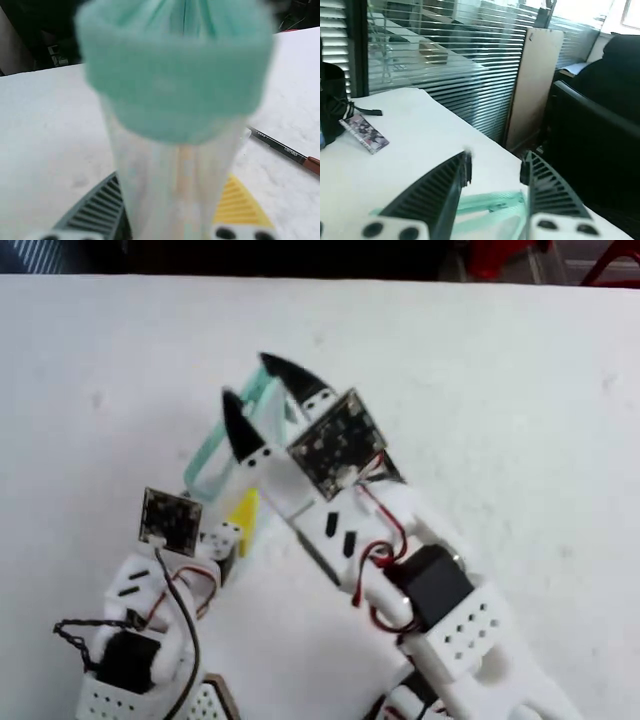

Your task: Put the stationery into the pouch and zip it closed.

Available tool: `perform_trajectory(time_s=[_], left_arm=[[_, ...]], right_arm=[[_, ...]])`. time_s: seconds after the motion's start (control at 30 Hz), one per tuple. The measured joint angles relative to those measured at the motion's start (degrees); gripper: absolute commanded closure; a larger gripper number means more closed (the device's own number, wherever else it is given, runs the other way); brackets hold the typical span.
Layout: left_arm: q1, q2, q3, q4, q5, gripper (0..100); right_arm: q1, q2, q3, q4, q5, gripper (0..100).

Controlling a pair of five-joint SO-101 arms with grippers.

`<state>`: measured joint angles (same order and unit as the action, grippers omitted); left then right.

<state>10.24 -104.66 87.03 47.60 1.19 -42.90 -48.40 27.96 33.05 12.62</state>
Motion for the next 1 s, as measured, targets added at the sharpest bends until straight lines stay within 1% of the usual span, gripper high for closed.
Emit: perform_trajectory(time_s=[0.17,0.37,0.57,0.77,1.0], left_arm=[[0.00,0.00,0.00,0.00,0.00,81],[0.00,0.00,0.00,0.00,0.00,81],[0.00,0.00,0.00,0.00,0.00,81],[0.00,0.00,0.00,0.00,0.00,81],[0.00,0.00,0.00,0.00,0.00,81]], right_arm=[[2.55,0.00,-2.29,3.96,0.00,84.3],[2.99,-2.02,-2.73,5.45,0.00,84.3],[3.52,-10.73,0.35,6.24,0.00,84.1],[6.77,-20.92,8.09,6.24,0.00,84.1],[10.37,-27.69,10.90,6.24,0.00,84.3]])
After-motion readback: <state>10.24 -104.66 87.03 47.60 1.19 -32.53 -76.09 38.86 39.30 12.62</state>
